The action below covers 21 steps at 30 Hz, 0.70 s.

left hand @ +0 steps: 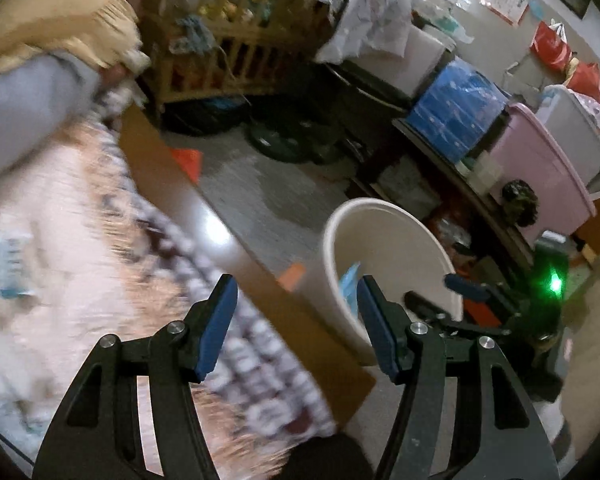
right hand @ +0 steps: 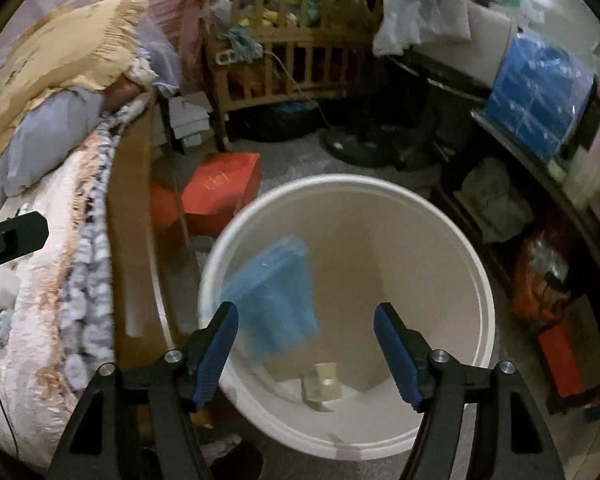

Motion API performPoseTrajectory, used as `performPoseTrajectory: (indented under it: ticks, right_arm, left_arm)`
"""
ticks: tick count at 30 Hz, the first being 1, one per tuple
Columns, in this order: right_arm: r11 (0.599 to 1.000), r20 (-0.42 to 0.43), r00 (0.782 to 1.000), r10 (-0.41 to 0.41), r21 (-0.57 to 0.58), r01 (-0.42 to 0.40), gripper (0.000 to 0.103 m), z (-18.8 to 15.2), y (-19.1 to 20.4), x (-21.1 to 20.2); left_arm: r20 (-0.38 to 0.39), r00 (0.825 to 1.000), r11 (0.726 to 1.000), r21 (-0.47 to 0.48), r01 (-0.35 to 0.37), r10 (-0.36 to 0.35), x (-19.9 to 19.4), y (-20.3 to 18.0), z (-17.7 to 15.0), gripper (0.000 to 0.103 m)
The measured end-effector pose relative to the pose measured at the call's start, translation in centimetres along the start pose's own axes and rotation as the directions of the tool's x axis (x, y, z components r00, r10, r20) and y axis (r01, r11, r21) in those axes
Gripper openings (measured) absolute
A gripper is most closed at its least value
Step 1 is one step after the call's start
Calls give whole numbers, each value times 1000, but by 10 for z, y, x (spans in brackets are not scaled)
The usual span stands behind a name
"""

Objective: Collect trash
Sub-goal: 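Carry both items to the white bucket and open both tools to drop them, then move both open tools back over the trash on the bed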

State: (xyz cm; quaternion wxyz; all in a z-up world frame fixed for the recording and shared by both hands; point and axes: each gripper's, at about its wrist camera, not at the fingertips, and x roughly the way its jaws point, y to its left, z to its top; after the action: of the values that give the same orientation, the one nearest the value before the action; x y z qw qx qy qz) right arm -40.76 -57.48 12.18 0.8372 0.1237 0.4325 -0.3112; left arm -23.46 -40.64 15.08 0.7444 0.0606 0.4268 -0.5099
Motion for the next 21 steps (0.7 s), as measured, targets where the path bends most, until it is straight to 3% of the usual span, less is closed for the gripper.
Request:
performPoseTrajectory:
  ticks: [8,21]
  right_arm:
    - [997,76,997,30,-70,-25,73,15,51,-27]
    - [979,123,983,138,-171,-116,75,30,141,-49]
  left_arm:
    - [91,985,989,-5,-146,146,-51,39,-21,61]
    - [148,946,957,-73,-280,288,-104,93,-45,61]
